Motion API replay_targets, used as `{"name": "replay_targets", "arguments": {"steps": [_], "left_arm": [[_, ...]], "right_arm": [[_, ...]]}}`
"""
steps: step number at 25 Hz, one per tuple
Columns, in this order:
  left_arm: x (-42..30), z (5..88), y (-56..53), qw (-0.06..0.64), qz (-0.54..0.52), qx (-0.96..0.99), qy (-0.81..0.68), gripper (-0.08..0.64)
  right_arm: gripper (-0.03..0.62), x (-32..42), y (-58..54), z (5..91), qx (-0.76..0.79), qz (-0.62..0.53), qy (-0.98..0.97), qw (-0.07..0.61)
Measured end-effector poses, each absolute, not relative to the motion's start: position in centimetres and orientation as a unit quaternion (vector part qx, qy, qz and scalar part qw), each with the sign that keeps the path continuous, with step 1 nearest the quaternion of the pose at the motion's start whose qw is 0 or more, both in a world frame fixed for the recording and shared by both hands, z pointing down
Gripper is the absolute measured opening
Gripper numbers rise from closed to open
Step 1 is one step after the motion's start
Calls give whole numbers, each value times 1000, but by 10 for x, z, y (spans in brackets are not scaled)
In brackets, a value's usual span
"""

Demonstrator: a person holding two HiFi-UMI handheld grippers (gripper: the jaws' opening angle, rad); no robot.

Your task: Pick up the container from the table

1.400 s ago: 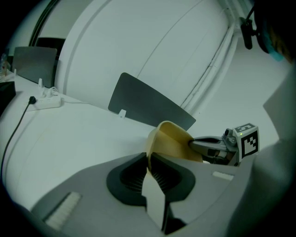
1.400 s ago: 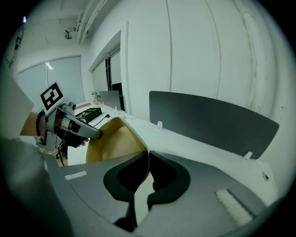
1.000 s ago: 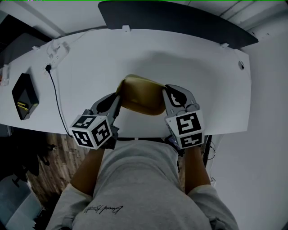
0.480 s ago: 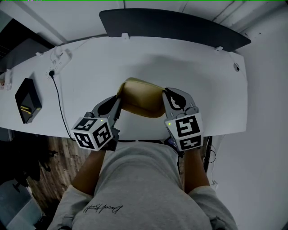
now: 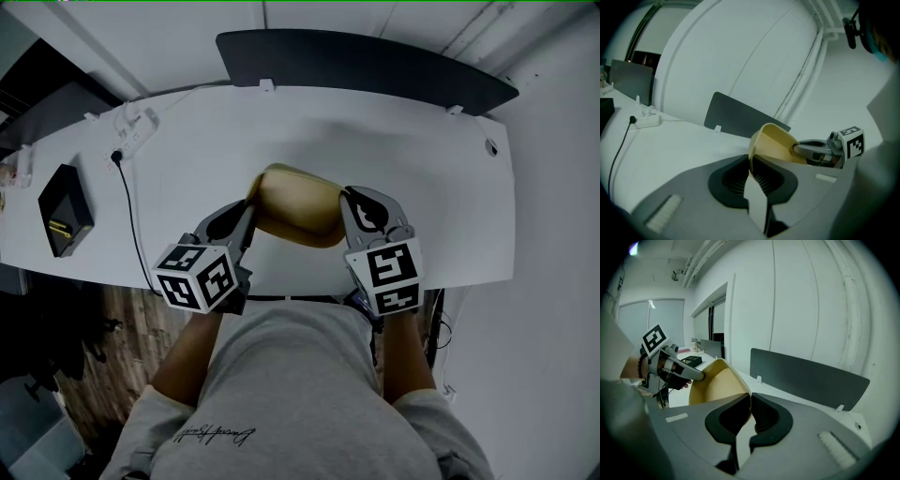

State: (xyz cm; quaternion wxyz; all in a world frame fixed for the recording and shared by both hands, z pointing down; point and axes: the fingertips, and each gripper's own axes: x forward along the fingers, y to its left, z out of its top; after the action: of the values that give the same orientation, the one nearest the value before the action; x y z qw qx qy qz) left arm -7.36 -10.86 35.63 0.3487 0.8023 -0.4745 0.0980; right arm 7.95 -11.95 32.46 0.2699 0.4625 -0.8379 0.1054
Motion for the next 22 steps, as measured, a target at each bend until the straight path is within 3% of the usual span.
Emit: {"name": "replay_targets", "arguments": {"steps": [22], "left_arm": [[-79,354,-95,350,96,798,-481,31]], "right_arm": [[28,74,-110,324,449,103,-845,272]]}}
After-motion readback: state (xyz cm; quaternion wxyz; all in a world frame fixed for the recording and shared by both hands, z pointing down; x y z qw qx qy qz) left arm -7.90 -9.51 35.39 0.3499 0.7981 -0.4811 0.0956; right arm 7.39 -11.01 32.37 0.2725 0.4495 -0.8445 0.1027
